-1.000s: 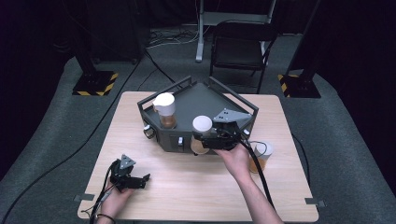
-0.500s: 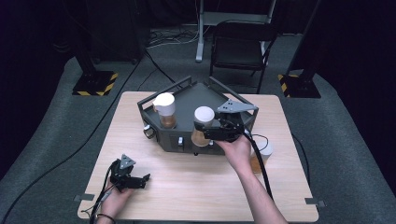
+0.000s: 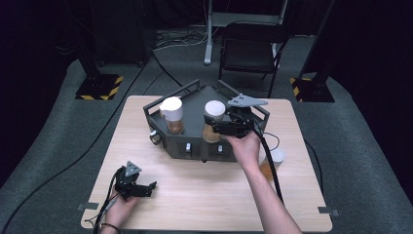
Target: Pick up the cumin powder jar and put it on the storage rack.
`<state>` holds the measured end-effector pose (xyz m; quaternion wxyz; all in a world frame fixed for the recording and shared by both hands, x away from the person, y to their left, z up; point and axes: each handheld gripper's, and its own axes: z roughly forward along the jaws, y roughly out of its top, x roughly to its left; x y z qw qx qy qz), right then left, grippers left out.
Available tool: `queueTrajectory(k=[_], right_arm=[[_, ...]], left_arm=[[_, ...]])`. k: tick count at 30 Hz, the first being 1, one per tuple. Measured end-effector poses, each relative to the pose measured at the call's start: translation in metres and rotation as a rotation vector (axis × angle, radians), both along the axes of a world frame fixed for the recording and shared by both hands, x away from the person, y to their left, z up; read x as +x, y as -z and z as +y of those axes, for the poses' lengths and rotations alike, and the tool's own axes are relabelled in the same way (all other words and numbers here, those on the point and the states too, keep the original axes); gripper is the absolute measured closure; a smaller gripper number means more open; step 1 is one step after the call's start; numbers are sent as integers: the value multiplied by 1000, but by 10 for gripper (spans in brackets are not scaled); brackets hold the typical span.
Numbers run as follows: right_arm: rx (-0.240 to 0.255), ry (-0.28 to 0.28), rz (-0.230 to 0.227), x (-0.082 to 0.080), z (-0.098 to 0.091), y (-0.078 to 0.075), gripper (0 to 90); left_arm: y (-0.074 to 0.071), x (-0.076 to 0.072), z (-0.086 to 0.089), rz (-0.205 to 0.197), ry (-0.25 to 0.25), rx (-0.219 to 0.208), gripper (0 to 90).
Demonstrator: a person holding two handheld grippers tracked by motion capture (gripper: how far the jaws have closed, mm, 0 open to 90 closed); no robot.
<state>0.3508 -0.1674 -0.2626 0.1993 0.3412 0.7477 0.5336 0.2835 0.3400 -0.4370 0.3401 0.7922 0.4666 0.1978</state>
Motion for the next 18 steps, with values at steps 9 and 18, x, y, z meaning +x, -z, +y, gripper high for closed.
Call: queueTrajectory(k=[9,18], right_arm=[[-5,55,-1,15,7,3,330],[-46,79,10,27,19,6,330]], left_arm=[[0,0,0,0,0,0,8],[0,0,0,0,1,0,8]])
